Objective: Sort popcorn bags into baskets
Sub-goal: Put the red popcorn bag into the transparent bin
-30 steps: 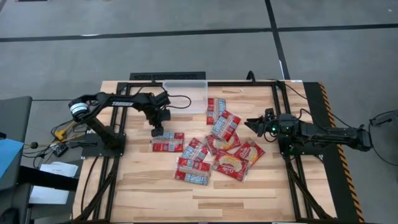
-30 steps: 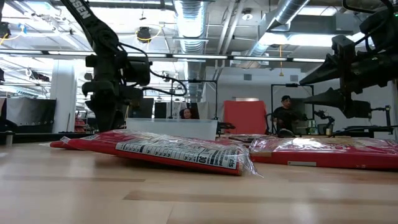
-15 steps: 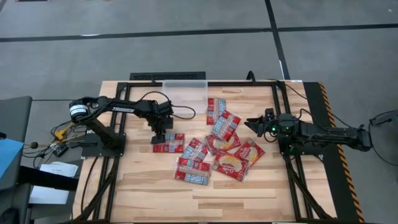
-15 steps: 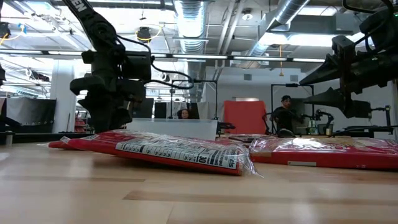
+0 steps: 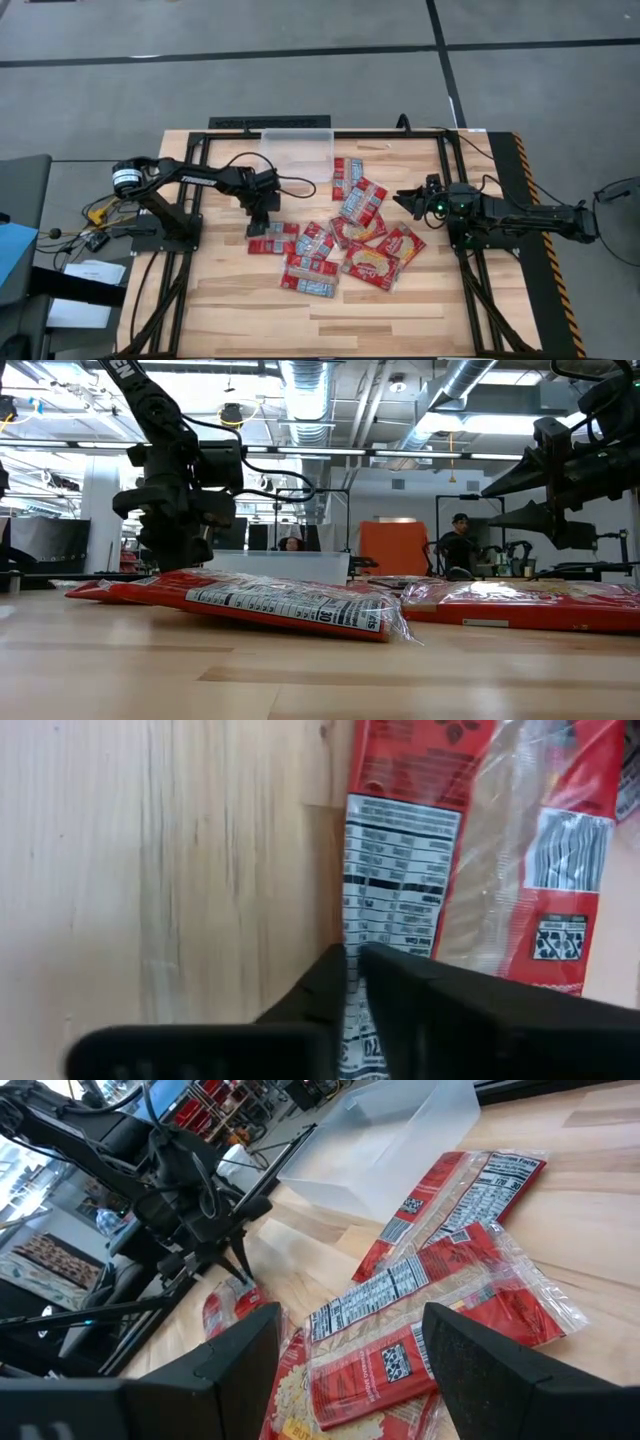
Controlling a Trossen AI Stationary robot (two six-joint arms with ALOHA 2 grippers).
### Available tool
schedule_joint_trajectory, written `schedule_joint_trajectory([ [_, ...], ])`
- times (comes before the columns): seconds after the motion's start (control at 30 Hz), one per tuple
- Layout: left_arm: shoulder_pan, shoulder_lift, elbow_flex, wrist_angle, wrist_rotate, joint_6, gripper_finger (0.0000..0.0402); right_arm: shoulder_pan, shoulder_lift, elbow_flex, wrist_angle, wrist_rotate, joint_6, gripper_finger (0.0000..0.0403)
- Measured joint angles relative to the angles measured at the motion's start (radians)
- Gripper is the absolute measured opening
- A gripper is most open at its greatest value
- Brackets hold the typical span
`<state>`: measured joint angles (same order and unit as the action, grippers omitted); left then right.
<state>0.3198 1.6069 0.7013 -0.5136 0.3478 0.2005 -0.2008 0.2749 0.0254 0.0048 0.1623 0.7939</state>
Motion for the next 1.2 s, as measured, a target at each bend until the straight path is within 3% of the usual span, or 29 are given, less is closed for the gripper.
schedule_joint_trajectory([
  [0.3, 0.003, -0.011, 0.11, -0.141, -0.04, -0.222, 0.0, 0.0, 0.0, 0.0, 0.0, 0.0, 0.01, 0.027],
  [0.73, 0.007, -0.127, 0.259, -0.29, -0.076, -0.316, 0.0, 0.036, 0.011, 0.027, 0.032, 0.004, 0.017, 0.027],
  [0.87, 0.006, -0.218, 0.264, -0.301, -0.075, -0.359, 0.0, 0.085, 0.154, 0.158, 0.056, 0.049, -0.114, 0.0266],
  [1.03, 0.007, -0.359, 0.265, -0.311, -0.052, -0.448, 0.0, 0.103, 0.454, 0.388, 0.02, 0.048, -0.236, 0.0261],
  [1.2, -0.006, -0.495, 0.265, -0.376, -0.053, -0.518, 0.002, 0.094, 0.76, 0.625, -0.11, -0.027, -0.309, 0.026],
])
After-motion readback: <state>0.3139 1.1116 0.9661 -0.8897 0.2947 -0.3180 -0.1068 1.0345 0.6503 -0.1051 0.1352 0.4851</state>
